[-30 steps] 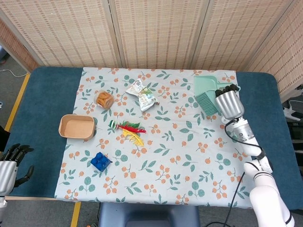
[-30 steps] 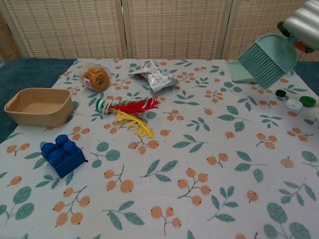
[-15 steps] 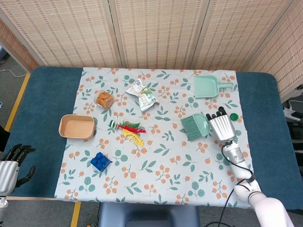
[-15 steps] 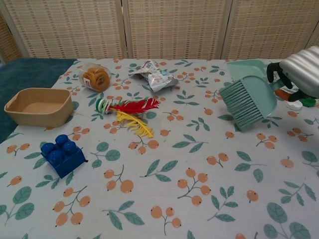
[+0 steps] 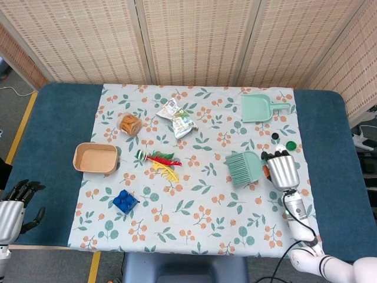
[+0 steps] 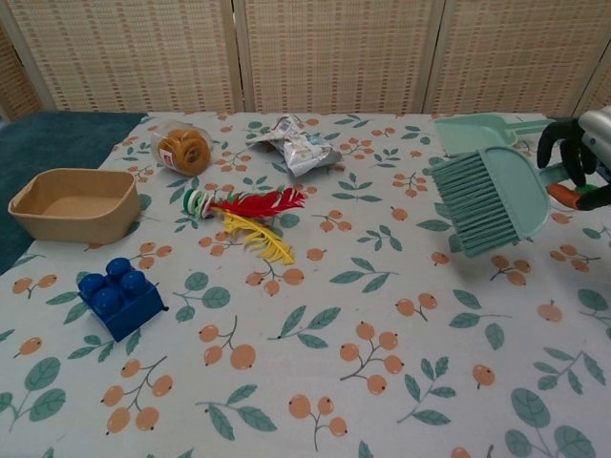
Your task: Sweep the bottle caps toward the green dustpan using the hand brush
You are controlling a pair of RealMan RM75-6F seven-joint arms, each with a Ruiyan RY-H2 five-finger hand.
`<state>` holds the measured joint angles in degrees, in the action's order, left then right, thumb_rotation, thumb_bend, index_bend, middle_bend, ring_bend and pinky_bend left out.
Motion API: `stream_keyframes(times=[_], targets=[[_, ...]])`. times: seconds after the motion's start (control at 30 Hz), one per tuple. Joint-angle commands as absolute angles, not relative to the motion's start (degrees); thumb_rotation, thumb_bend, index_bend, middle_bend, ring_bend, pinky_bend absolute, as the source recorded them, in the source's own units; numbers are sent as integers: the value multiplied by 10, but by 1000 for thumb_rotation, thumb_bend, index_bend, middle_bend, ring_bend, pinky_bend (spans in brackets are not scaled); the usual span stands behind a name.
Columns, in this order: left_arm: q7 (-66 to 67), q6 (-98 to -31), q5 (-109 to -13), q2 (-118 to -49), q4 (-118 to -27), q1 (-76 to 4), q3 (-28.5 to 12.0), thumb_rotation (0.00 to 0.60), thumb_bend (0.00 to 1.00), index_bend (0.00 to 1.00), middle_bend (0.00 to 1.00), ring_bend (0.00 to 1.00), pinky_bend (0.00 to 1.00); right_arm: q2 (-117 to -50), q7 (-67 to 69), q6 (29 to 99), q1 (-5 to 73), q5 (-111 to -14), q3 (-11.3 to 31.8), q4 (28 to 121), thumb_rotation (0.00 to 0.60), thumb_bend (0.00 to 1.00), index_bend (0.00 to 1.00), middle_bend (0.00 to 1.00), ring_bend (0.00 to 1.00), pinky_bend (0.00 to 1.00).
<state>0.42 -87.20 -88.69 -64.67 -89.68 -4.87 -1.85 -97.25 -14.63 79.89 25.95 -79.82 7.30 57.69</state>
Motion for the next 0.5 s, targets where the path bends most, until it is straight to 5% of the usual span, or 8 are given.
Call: stream_keyframes(times=[0.03, 0.5], targets=[[6, -872, -890, -647, -898, -50, -17, 600, 376, 272, 209, 126, 355, -976, -136, 806, 215, -760, 73, 611, 600, 1000, 712, 682, 567, 530], [4, -867, -890, -646, -898, -52, -16, 600, 375, 272, 211, 127, 356, -1042, -49, 779, 195, -735, 96, 554, 600, 1000, 707, 682, 567, 531]])
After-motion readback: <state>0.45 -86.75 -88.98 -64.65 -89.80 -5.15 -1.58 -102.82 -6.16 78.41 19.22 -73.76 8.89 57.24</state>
